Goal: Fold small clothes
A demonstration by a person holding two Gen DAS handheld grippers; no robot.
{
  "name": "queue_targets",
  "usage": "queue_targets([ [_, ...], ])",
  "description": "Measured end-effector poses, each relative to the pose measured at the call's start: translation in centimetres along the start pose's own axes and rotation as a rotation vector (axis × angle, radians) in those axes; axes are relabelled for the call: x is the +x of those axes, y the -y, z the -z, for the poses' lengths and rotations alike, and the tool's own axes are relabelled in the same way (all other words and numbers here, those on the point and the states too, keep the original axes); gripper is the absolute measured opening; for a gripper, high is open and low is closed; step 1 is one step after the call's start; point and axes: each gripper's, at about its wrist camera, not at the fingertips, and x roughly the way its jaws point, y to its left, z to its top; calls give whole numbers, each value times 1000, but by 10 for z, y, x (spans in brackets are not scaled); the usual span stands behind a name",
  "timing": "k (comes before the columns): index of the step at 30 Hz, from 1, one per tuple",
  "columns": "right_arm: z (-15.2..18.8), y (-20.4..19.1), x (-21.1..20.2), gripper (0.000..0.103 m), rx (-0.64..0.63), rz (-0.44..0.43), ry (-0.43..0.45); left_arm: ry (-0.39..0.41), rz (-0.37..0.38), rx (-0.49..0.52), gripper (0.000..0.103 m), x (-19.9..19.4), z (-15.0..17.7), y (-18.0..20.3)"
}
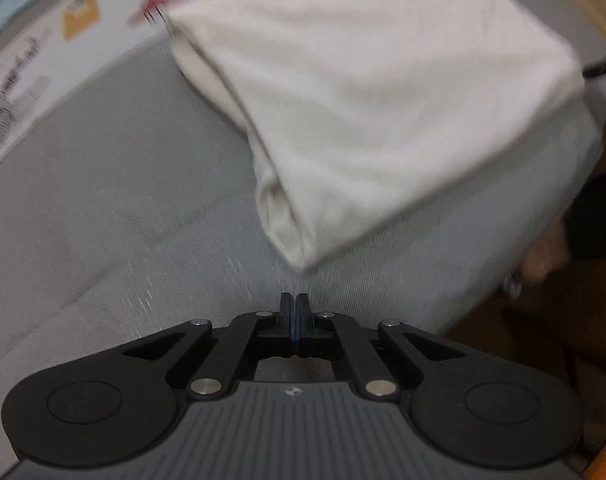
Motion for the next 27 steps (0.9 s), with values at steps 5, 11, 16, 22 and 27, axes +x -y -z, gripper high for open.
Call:
queue_targets([
  [5,-6,16,-15,7,97,-27,110,197,58,-109,1,-33,-13,1],
  [11,-11,-24,-1,9,-93,-120,102,109,19,-61,2,-2,-30,19],
  [16,-8,-29,32,10,-172,-16,-46,-42,-18,-95,5,23,-26,9],
  [22,-25,-1,13,28,22,-60,68,94,55,-335,29,1,-30,-31],
  [27,-29,4,20,52,104,-49,77,80,55,-423,47,16,-33,-38],
])
